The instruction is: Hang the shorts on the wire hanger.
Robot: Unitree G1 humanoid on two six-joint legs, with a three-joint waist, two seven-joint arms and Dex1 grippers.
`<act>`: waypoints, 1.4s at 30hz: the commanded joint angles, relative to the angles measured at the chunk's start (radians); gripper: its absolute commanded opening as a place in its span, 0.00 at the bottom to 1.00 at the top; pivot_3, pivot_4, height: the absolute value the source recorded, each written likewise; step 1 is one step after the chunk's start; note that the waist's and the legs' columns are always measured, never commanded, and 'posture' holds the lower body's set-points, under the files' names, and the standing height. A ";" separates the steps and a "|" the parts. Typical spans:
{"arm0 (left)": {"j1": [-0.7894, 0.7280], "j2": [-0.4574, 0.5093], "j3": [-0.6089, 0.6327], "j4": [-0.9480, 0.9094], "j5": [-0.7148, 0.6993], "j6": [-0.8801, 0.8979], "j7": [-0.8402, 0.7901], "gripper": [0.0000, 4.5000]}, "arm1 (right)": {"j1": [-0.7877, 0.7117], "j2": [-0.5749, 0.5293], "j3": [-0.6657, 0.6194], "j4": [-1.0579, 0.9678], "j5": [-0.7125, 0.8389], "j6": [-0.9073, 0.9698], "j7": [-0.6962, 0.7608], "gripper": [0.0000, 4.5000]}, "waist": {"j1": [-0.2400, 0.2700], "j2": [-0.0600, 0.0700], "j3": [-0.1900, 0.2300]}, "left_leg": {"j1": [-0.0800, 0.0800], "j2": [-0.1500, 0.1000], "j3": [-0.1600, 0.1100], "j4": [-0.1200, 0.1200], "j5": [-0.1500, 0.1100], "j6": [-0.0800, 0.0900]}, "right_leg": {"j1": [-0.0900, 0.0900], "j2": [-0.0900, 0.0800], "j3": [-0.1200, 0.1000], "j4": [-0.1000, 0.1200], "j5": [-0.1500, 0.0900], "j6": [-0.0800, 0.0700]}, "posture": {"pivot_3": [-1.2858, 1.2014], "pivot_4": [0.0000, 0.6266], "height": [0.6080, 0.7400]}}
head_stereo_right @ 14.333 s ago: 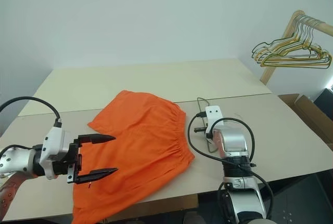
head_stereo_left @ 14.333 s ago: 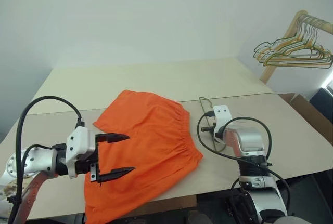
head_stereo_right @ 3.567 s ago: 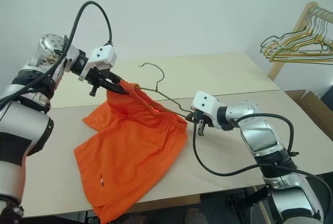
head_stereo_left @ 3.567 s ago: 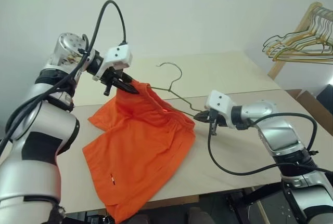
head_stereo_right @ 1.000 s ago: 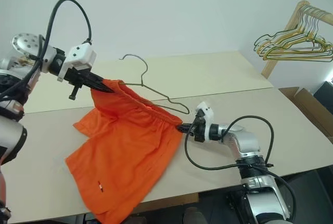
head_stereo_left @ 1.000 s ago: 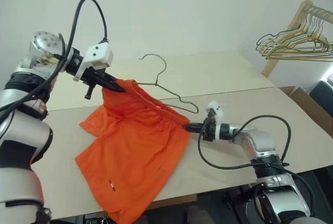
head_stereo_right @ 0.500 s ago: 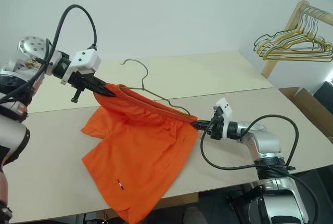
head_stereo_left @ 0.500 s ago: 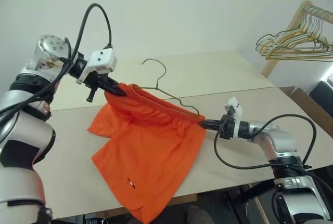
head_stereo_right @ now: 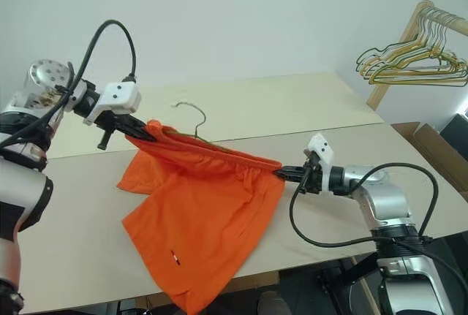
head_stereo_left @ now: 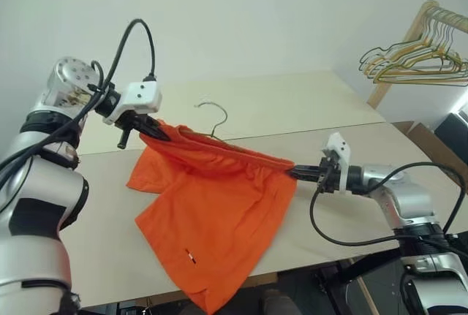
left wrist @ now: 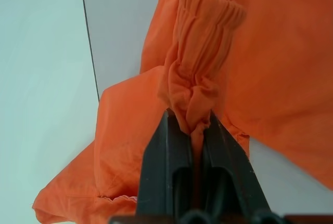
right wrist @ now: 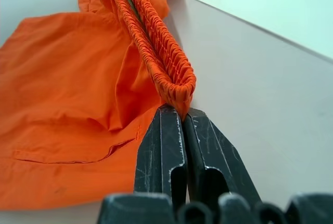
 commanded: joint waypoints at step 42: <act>0.129 -0.127 0.355 -0.152 -0.030 0.058 -0.003 0.00 | -0.214 -0.080 0.173 -0.266 -0.273 -0.021 0.002 0.54 | -0.006 0.000 0.000 | -0.004 -0.003 0.001 0.000 0.001 -0.001 | -0.007 -0.004 0.000 0.006 0.000 0.000 | 0.48 0.00 1.00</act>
